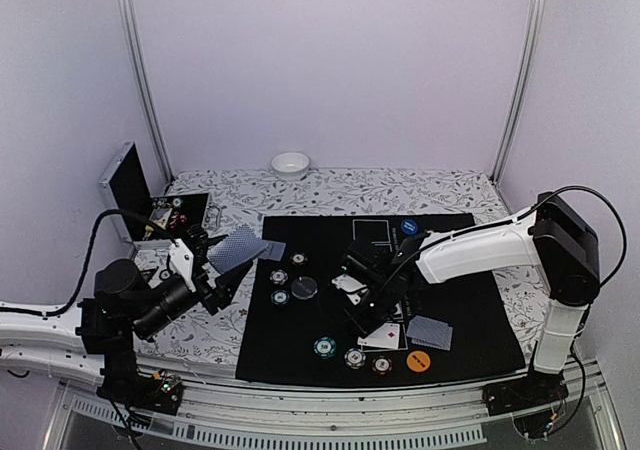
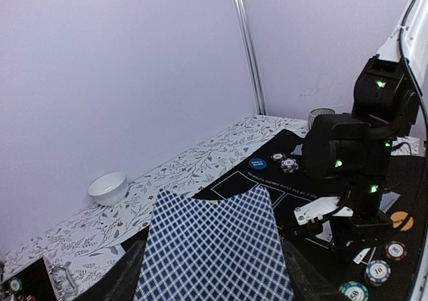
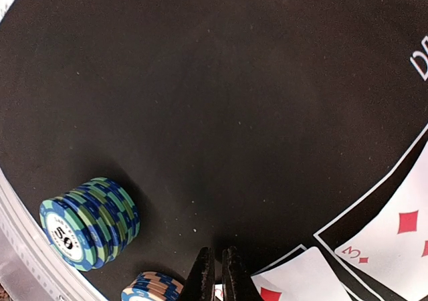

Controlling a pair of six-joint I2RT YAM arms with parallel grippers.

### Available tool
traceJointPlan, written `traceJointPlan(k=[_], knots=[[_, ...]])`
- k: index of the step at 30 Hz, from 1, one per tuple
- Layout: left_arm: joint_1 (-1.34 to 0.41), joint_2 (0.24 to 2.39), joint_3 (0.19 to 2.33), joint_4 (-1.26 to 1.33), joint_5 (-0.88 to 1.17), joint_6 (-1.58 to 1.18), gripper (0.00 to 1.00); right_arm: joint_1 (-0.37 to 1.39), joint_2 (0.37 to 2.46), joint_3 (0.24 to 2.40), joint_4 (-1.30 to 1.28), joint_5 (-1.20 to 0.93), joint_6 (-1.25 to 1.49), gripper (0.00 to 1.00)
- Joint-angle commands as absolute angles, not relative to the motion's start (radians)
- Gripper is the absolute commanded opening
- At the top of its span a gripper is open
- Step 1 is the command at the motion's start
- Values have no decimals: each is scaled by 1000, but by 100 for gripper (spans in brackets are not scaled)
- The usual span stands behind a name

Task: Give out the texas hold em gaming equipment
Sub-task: Adjust the poker card in the community card area.

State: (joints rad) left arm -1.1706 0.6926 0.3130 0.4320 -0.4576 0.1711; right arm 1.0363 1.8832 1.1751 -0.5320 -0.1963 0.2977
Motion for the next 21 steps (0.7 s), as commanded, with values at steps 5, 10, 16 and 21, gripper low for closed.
traceJointPlan(k=[5,10,16,21], knots=[[-1170,683,303,440,-468,167,61,1055,1878,1185,-624,-129,282,8],[-1169,677,303,438,-475,170,61,1059,1868,1187,-655,-119,255,8],[-1170,676,307,430,-476,176,61,1066,1867,1235,-643,-177,228,8],[-1170,675,313,416,-477,178,61,1074,1860,1273,-657,-219,194,9]])
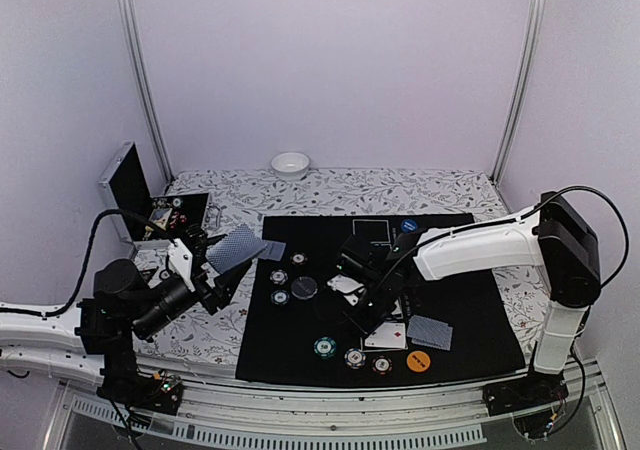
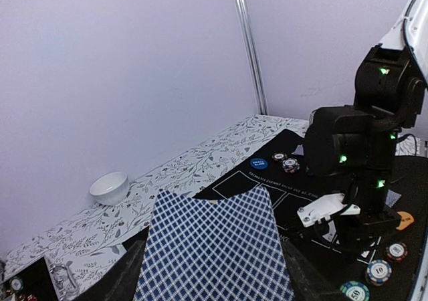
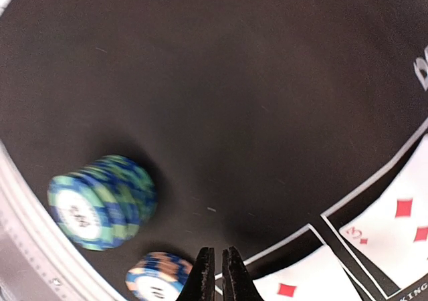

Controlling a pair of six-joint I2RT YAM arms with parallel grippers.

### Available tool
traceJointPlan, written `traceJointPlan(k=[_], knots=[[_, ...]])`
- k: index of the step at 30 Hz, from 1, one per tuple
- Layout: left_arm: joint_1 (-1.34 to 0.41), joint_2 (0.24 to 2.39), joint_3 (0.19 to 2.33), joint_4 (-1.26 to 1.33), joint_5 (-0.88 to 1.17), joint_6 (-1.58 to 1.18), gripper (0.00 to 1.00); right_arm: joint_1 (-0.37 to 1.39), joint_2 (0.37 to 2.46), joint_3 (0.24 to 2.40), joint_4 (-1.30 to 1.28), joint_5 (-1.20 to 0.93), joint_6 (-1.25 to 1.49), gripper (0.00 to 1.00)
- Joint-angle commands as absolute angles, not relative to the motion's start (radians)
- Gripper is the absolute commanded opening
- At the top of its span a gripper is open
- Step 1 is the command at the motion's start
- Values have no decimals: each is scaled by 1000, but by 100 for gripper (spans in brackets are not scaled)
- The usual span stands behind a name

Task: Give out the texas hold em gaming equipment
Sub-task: Adjust the poker card in the community card area, then pick up the poker card from the face-down deck piles.

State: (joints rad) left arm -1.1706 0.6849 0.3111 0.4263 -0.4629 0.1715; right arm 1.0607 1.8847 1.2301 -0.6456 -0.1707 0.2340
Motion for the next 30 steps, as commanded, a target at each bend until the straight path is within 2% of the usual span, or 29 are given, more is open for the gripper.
traceJointPlan(k=[1,7,10,13,19,20,22,26,30], knots=[[-1170,675,313,416,-478,179,61,1073,1847,1274,-650,-232,188,9],[-1169,689,318,412,-469,182,62,1026,1725,1281,-623,-225,186,10],[-1170,705,331,394,-407,196,61,957,1614,1249,-584,-202,193,18],[-1170,726,356,384,-281,222,61,910,1468,1231,-523,-204,185,37],[-1173,785,373,478,-26,285,61,900,1289,1217,-370,-297,102,61],[-1173,798,377,495,-6,296,61,896,1262,1189,-328,-335,89,70],[-1175,828,396,521,24,312,61,889,1197,1138,-222,-382,83,98],[-1176,893,443,550,89,326,61,885,1102,1053,-80,-321,152,99],[-1190,935,477,568,130,326,61,879,1103,1054,-38,-506,184,99]])
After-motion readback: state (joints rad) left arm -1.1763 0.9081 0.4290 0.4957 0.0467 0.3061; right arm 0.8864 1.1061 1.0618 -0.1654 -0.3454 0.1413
